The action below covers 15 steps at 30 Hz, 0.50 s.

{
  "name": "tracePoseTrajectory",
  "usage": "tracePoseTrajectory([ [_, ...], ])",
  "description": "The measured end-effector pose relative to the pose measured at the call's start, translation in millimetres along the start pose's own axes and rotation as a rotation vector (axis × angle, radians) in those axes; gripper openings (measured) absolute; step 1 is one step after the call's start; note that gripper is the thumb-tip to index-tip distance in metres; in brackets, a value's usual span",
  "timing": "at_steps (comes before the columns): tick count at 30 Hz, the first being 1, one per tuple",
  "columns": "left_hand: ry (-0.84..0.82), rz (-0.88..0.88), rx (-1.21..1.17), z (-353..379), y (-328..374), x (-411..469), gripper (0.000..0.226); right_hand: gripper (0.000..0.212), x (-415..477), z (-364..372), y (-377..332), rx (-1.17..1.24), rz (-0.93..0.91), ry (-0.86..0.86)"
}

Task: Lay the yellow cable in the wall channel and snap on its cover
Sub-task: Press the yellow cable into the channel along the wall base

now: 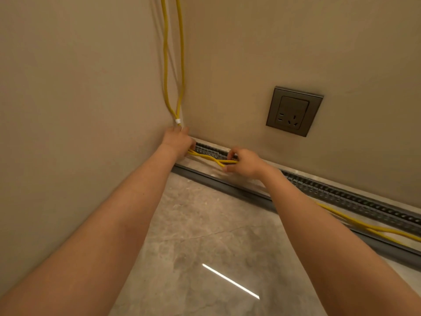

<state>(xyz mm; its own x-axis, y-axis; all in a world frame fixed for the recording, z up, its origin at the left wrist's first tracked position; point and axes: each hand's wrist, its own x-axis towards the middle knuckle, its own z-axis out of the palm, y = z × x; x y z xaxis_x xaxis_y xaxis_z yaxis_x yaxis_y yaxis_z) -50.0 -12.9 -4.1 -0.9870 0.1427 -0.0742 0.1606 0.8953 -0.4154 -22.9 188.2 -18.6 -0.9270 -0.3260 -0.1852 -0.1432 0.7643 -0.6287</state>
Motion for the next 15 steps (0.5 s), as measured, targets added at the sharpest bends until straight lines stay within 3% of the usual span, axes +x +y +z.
tracePoseTrajectory([
  [6, 0.007, 0.014, 0.007, -6, -3, 17, 0.03, 0.06, 5, -11, 11, -0.067, -0.098, 0.079],
  [11, 0.157, 0.024, 0.026, -4, -2, 31, 0.026, 0.04, 12, -13, 21, -0.28, -0.138, 0.247],
  [15, 0.16, 0.013, 0.025, -8, 0, 37, 0.026, 0.037, 16, -10, 26, -0.406, -0.129, 0.217],
])
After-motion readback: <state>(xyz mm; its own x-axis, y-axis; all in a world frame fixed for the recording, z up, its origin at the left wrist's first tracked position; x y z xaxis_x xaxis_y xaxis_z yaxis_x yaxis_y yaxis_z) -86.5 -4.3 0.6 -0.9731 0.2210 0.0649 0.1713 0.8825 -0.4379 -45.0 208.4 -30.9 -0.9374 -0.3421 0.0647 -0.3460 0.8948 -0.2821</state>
